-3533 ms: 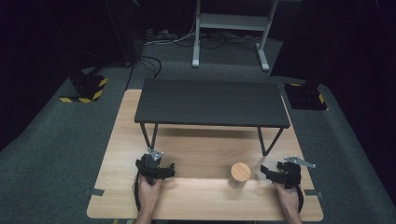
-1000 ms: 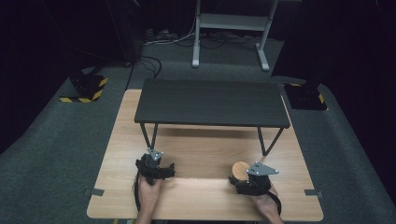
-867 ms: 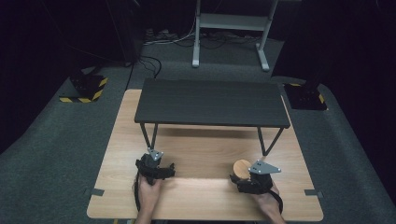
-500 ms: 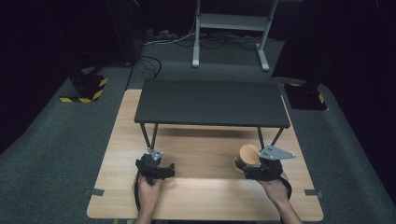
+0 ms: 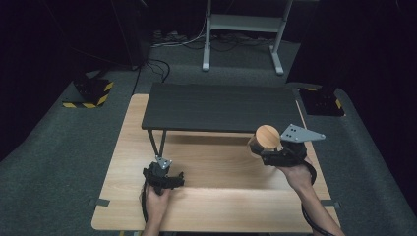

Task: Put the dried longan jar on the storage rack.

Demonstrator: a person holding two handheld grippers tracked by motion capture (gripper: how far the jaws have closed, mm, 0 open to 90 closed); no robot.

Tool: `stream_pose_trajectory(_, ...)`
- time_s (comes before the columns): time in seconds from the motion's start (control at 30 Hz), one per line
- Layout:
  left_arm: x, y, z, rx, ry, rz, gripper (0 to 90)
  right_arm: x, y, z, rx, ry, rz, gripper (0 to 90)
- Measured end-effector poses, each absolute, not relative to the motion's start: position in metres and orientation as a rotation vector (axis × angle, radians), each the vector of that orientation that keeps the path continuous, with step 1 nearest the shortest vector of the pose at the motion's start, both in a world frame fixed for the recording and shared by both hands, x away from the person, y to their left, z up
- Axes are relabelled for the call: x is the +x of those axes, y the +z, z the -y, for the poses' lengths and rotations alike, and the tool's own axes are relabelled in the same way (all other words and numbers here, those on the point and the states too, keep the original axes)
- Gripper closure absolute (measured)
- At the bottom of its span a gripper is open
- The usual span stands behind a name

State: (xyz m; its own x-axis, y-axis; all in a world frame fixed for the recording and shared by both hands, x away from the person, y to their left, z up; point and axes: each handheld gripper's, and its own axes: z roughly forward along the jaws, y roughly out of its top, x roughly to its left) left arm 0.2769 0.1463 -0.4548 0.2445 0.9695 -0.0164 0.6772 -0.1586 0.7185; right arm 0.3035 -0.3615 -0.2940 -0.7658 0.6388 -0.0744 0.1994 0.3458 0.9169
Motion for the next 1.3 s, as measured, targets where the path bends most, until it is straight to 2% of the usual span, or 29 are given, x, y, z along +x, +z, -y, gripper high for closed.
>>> stream_pose_trajectory(0.47, 0.277, -0.454, -0.146, 1.913, 0.616, -1.500, 1.2, 0.348, -0.261, 0.350, 0.855, 1.372, -2.133, 24.7)
stream_pose_trajectory(1.3, 0.277, -0.455, -0.147, 1.909, 0.615, -1.500, 1.3, 0.386, -0.250, 0.319, 0.945, 1.247, -2.165, 24.7)
